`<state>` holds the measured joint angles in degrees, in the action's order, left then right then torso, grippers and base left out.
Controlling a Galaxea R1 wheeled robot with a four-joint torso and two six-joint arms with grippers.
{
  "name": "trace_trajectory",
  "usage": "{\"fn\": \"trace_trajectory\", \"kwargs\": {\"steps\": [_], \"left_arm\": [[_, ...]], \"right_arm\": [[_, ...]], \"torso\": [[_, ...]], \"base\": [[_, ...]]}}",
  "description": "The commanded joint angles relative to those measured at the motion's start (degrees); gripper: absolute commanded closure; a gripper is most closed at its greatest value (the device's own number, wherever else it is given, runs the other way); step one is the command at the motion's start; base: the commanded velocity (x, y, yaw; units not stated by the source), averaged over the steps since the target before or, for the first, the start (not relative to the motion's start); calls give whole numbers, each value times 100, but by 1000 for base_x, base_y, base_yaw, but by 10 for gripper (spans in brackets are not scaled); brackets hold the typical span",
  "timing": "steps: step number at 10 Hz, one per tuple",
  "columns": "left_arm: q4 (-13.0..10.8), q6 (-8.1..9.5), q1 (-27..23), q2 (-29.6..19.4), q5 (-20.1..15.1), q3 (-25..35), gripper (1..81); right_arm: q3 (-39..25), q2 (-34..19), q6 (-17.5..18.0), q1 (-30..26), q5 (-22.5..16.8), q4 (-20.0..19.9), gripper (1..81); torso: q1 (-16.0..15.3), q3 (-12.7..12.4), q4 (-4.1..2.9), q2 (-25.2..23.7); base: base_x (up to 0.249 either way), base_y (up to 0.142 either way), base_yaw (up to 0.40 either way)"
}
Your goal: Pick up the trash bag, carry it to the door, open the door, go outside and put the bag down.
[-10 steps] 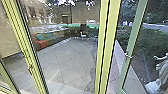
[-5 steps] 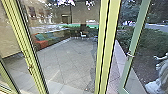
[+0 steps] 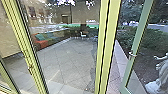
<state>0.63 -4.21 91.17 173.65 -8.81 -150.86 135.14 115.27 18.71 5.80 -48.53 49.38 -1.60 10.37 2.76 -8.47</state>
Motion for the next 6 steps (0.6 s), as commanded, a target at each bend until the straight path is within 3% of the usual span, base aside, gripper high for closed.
{"fn": "trace_trajectory", "kwargs": {"steps": [1,3,4,6], "left_arm": [[24,-10,-139,12,-429,56,811],[16,-10,-139,-6,-402,56,811],[-11,-11,-139,3,-393,56,811],[-28,-10,-156,-6,-393,39,811]], "right_arm": [[100,34,-367,-768,-1123,-1411,10],[-410,-221,-1036,-532,-1852,-3122,10],[-551,-318,-1124,-295,-2028,-3653,10],[-710,-380,-1361,373,-2064,-4297,10]], "torso": [[0,0,0,0],[-2,0,0,0],[0,0,0,0],[0,0,0,0]], "base": [[0,0,0],[0,0,0],[0,0,0],[0,0,0]]}}
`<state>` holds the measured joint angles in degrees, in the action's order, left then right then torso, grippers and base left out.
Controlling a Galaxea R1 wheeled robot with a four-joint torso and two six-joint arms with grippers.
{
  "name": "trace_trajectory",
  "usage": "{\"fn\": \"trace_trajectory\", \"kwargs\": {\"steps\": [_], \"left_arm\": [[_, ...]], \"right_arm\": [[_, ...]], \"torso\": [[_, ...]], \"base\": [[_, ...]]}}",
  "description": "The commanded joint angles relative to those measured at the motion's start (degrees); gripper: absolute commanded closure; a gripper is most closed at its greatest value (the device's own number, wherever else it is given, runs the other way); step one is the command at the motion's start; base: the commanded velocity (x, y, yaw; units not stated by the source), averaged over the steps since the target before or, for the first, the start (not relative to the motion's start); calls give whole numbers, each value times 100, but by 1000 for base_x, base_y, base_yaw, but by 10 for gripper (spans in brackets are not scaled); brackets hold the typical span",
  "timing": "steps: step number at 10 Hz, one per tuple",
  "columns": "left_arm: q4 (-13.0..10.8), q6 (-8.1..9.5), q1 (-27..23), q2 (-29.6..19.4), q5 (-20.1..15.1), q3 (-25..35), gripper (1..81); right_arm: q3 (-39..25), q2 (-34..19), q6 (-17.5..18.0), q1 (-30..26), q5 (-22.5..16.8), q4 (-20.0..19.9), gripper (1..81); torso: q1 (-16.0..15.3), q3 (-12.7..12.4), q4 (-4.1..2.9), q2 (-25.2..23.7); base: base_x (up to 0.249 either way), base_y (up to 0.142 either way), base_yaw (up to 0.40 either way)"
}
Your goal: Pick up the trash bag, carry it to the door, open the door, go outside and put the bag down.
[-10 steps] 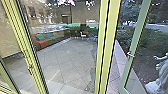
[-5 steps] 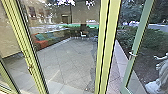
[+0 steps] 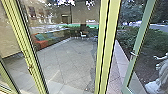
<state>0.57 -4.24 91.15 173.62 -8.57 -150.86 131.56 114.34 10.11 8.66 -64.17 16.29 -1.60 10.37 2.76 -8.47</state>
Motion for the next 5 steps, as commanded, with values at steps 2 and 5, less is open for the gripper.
{"fn": "trace_trajectory", "kwargs": {"steps": [2,5], "left_arm": [[-31,-15,-154,-2,-409,39,811],[-22,-15,-154,-20,-409,39,811]], "right_arm": [[-545,-356,-896,762,-386,-1629,10],[-984,-199,-1213,2135,507,-2420,10]], "torso": [[0,0,0,0],[0,0,0,0]], "base": [[0,0,0],[0,0,0]]}}
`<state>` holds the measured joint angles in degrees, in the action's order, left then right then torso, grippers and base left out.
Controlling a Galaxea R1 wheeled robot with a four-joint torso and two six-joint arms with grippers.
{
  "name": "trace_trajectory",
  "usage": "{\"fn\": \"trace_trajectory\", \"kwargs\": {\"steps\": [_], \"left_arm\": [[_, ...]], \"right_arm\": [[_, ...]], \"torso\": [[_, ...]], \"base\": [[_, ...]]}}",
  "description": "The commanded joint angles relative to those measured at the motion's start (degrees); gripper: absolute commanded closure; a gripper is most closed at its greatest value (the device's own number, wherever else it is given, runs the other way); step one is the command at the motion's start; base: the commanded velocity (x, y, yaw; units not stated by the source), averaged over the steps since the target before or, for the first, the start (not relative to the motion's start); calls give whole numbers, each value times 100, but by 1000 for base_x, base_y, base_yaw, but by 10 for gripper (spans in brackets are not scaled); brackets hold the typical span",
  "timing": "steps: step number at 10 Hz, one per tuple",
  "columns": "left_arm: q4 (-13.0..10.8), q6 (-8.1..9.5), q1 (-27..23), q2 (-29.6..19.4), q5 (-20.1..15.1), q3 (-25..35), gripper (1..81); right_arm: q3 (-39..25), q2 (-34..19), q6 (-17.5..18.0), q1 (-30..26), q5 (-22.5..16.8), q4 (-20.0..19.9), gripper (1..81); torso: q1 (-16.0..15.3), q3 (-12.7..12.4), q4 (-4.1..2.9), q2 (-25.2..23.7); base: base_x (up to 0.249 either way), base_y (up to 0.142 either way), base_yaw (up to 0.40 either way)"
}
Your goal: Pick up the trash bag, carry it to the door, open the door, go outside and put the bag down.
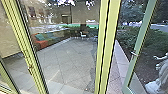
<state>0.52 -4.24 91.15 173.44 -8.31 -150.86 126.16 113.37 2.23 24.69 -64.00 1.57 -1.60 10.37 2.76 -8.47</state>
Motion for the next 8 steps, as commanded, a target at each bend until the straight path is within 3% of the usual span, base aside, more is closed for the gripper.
{"fn": "trace_trajectory", "kwargs": {"steps": [1,3,6,8], "left_arm": [[-17,-15,-154,-10,-434,39,811],[-26,-16,-162,-10,-425,30,811],[9,-15,-189,-10,-408,30,811],[0,-15,-198,-28,-294,30,811]], "right_arm": [[-435,64,-416,909,721,-948,10],[-558,345,-425,1699,1150,-931,10],[-909,741,-425,3079,2328,-835,10],[-918,1171,-433,3774,2855,-780,10]], "torso": [[0,0,0,0],[0,0,0,-2],[0,0,0,-2],[0,-2,0,-2]], "base": [[0,0,0],[0,0,0],[0,0,0],[0,0,0]]}}
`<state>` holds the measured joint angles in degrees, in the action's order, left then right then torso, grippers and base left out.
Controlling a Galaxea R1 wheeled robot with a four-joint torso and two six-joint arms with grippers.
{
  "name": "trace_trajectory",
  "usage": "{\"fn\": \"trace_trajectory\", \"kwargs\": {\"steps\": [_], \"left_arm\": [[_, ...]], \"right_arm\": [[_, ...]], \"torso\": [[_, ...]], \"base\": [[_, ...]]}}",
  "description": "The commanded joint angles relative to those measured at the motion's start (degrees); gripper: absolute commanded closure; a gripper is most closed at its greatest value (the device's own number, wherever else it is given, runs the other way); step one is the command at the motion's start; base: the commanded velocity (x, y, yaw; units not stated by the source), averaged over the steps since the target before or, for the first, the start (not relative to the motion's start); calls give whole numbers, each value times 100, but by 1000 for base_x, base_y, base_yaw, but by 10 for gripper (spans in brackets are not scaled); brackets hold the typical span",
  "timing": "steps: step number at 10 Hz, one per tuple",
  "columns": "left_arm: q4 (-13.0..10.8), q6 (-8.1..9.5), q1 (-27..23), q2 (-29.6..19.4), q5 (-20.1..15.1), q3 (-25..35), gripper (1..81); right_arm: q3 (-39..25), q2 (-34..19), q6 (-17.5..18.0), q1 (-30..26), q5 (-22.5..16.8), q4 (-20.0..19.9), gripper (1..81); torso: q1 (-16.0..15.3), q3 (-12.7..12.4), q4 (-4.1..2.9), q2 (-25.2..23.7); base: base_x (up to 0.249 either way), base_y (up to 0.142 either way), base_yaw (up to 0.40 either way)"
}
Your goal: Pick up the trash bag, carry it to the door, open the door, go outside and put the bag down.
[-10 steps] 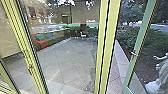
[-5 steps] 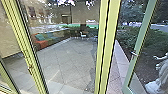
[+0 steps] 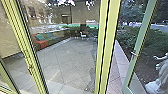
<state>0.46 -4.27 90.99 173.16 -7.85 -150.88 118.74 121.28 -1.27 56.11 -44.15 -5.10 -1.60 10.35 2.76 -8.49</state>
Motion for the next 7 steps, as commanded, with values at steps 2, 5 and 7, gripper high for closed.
{"fn": "trace_trajectory", "kwargs": {"steps": [2,5,7], "left_arm": [[6,-13,-217,-9,-322,-3,811],[42,-12,-234,-9,-32,-64,811],[24,-13,-235,-9,126,-64,811]], "right_arm": [[-405,645,-84,1230,1717,-229,10],[-967,1118,-75,1970,2778,-334,10],[-994,1548,-67,2260,3165,-317,10]], "torso": [[0,0,0,0],[0,0,0,-2],[0,-2,0,-2]], "base": [[0,0,0],[0,0,0],[0,0,0]]}}
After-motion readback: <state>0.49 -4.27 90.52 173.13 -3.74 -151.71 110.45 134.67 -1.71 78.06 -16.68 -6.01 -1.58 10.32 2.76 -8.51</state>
